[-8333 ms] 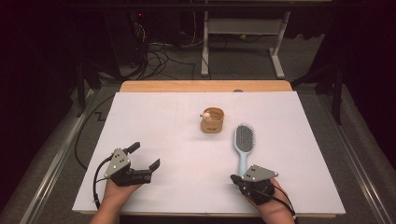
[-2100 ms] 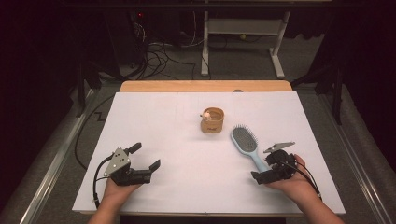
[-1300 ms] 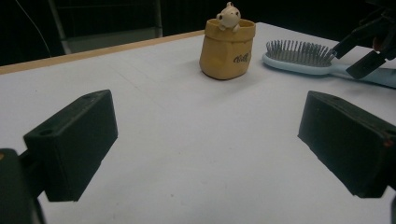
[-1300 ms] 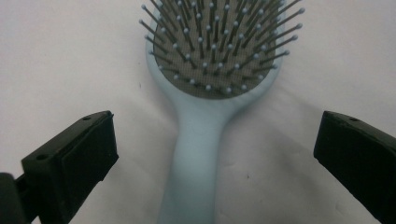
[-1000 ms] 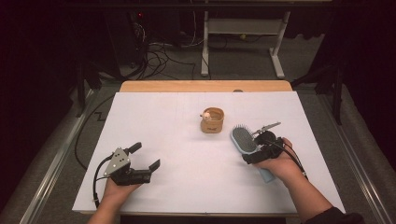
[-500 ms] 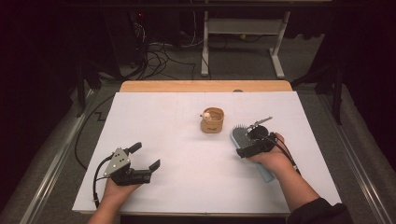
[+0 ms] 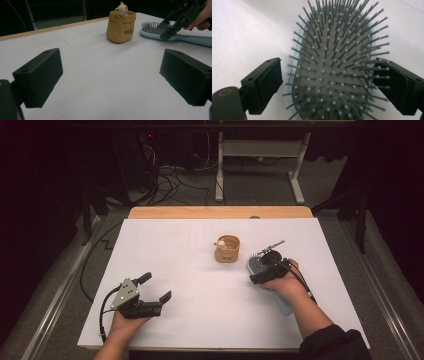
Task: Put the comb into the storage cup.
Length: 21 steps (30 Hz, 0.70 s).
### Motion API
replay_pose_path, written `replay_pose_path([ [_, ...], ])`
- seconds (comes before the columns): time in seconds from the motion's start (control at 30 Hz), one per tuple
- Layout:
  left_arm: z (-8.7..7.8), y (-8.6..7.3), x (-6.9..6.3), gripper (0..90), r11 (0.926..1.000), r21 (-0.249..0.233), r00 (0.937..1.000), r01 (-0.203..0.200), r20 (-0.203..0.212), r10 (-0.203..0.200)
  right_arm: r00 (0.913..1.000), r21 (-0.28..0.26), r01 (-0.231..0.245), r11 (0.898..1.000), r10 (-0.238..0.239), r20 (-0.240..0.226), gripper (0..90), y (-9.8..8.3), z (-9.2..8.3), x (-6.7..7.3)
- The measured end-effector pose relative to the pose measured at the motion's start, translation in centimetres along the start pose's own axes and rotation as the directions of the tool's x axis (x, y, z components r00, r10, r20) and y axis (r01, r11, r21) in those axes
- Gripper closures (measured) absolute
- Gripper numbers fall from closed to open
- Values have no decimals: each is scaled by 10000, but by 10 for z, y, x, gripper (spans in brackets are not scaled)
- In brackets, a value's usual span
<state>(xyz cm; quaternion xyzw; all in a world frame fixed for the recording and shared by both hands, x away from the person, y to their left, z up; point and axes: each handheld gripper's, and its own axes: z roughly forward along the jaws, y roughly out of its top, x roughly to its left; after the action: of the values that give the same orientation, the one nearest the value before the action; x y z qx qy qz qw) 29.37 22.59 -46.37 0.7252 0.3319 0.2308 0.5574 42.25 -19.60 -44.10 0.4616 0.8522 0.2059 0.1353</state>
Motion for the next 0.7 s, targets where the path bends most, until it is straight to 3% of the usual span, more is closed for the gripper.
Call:
replay_pose_path([
  [0.43, 0, 0, 0, 53, 10000, -18, 10000, 2, 19, -2, 9996, 338, -49, 9994, 40, 269, 139, 1, 6, -1],
  [0.7, 0, 0, 0, 53, 10000, -36, 10000, 23, 23, -23, 9995, 408, -256, 9988, 249, 177, 149, 1, 6, -2],
])
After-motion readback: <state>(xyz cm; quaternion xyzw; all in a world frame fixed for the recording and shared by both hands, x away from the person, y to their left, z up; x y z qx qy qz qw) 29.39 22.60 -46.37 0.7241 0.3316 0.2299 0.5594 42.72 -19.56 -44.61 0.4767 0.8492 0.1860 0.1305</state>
